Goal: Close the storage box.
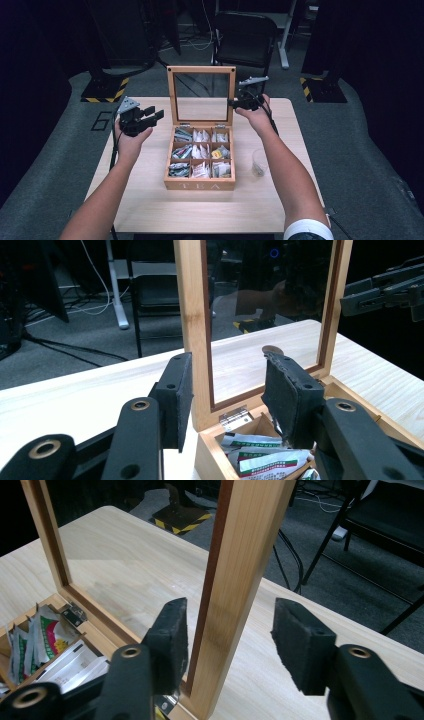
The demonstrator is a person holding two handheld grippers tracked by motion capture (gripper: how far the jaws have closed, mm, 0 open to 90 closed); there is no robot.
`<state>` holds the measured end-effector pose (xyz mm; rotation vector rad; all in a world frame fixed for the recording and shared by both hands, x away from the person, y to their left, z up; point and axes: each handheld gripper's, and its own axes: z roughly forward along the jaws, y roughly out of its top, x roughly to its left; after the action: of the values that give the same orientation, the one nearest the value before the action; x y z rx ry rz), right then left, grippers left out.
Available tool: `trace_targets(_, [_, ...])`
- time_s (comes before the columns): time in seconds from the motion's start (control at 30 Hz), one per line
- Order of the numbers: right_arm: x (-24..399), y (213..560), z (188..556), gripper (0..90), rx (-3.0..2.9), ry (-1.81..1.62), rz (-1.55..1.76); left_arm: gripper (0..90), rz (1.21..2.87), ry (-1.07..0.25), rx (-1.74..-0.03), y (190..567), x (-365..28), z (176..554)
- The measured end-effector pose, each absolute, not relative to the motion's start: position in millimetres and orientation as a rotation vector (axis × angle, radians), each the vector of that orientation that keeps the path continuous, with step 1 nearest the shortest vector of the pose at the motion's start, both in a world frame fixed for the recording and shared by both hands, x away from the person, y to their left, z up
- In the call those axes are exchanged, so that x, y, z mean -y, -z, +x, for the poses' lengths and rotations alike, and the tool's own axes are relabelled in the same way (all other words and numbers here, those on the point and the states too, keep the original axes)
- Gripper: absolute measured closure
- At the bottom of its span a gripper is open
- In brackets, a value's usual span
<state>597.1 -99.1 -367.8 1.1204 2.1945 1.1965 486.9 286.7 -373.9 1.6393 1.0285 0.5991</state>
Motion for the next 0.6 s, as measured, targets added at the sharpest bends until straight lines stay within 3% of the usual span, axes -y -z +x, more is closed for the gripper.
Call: trace_targets(0.6, [96.6, 374.4, 605.2, 41.6, -2.17, -1.225, 1.109, 54.4, 1.641, -0.602, -1.035, 373.1, -288.7, 484.3])
